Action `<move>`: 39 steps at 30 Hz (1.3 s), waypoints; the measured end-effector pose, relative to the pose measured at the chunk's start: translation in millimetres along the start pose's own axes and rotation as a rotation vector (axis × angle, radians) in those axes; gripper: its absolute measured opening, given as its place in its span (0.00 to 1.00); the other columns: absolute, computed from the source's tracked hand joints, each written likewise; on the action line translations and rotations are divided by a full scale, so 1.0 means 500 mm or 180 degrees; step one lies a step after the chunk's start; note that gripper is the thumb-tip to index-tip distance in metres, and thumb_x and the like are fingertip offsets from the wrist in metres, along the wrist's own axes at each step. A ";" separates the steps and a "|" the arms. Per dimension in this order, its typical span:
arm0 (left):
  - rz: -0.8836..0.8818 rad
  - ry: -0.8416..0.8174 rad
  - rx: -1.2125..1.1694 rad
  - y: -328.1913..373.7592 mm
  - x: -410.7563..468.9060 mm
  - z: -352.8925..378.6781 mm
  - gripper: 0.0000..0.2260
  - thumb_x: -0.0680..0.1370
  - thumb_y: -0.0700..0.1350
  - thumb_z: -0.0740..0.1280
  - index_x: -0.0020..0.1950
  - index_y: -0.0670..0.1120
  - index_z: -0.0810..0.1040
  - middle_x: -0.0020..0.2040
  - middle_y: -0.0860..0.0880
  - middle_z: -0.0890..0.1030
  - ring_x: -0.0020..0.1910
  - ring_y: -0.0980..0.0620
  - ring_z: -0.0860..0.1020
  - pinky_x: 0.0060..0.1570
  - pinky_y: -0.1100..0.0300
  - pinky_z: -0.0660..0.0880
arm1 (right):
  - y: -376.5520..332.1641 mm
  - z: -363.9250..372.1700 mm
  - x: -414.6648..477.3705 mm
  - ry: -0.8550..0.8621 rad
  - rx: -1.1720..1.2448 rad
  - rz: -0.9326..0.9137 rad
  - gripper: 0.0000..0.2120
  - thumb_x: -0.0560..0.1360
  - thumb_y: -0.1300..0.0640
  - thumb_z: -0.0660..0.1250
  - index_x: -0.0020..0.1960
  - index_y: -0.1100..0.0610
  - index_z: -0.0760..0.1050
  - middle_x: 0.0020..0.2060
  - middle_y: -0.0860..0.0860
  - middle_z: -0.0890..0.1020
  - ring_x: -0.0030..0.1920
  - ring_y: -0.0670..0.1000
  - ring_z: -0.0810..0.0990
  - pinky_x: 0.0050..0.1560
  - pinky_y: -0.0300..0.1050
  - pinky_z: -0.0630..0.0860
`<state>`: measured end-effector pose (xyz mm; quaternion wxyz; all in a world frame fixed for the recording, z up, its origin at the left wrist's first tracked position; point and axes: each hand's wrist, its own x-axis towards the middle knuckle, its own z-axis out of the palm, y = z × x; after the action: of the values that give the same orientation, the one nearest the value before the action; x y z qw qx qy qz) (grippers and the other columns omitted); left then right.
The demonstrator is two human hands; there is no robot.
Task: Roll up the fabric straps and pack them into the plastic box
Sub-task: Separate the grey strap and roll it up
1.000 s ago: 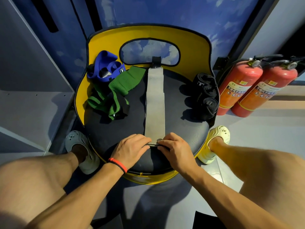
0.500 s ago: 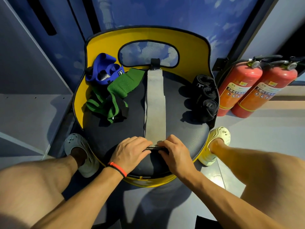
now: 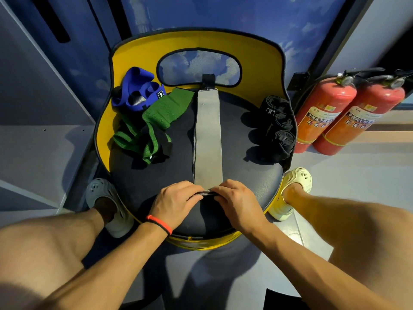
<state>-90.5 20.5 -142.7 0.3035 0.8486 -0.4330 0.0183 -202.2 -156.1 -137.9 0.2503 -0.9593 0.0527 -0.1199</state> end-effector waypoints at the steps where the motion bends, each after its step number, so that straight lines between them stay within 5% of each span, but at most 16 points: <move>1: -0.0086 0.0026 -0.0056 0.003 0.000 -0.001 0.07 0.75 0.44 0.76 0.53 0.49 0.86 0.48 0.53 0.85 0.45 0.52 0.83 0.45 0.57 0.81 | 0.001 -0.001 0.000 -0.0031 0.0047 0.0058 0.09 0.81 0.58 0.67 0.59 0.53 0.82 0.48 0.51 0.82 0.47 0.54 0.80 0.47 0.47 0.79; 16: -0.1035 0.0047 -0.0852 0.011 0.010 0.007 0.07 0.74 0.45 0.76 0.52 0.50 0.88 0.46 0.56 0.84 0.46 0.57 0.82 0.49 0.59 0.80 | 0.008 -0.003 0.013 0.0101 0.0341 0.0548 0.06 0.78 0.57 0.72 0.53 0.51 0.85 0.45 0.47 0.84 0.45 0.50 0.81 0.46 0.44 0.79; 22: -0.1382 0.0216 -0.0668 0.005 0.024 0.028 0.04 0.75 0.49 0.75 0.49 0.55 0.88 0.45 0.57 0.73 0.48 0.52 0.73 0.53 0.54 0.72 | 0.027 0.019 0.031 0.0325 0.0427 0.0669 0.06 0.76 0.56 0.74 0.52 0.52 0.87 0.49 0.49 0.79 0.49 0.49 0.78 0.50 0.38 0.73; 26: -0.1569 0.0241 -0.0266 0.004 0.034 0.039 0.03 0.76 0.53 0.73 0.43 0.57 0.86 0.46 0.57 0.72 0.51 0.54 0.68 0.55 0.53 0.59 | 0.040 0.030 0.037 0.0369 -0.0030 0.0365 0.06 0.79 0.54 0.71 0.52 0.53 0.86 0.48 0.49 0.78 0.49 0.54 0.75 0.49 0.48 0.76; 30: -0.1655 0.0210 -0.0188 0.005 0.043 0.048 0.05 0.76 0.54 0.72 0.41 0.58 0.83 0.46 0.58 0.75 0.55 0.52 0.70 0.57 0.51 0.61 | 0.032 0.035 0.021 0.0458 -0.0391 -0.0192 0.07 0.80 0.57 0.67 0.57 0.52 0.81 0.50 0.49 0.79 0.48 0.55 0.75 0.47 0.48 0.72; 36: -0.1568 0.0305 0.0041 -0.003 0.046 0.049 0.09 0.76 0.57 0.72 0.39 0.57 0.78 0.41 0.57 0.75 0.52 0.52 0.72 0.59 0.49 0.61 | 0.038 0.031 0.006 0.0360 -0.0488 -0.0218 0.13 0.76 0.55 0.72 0.61 0.53 0.80 0.61 0.51 0.78 0.59 0.55 0.76 0.56 0.50 0.75; 39: -0.1427 0.0319 0.0219 -0.004 0.046 0.047 0.09 0.77 0.57 0.70 0.40 0.56 0.78 0.45 0.57 0.74 0.51 0.52 0.71 0.61 0.49 0.60 | 0.034 0.027 0.017 0.0557 -0.0876 -0.0368 0.09 0.77 0.55 0.70 0.57 0.53 0.81 0.58 0.51 0.79 0.60 0.56 0.76 0.68 0.54 0.68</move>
<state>-80.2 -7.8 -156.0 0.2920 0.9314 -0.2172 0.0073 -191.1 -166.0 -156.2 0.1038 -0.9718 0.0350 -0.2088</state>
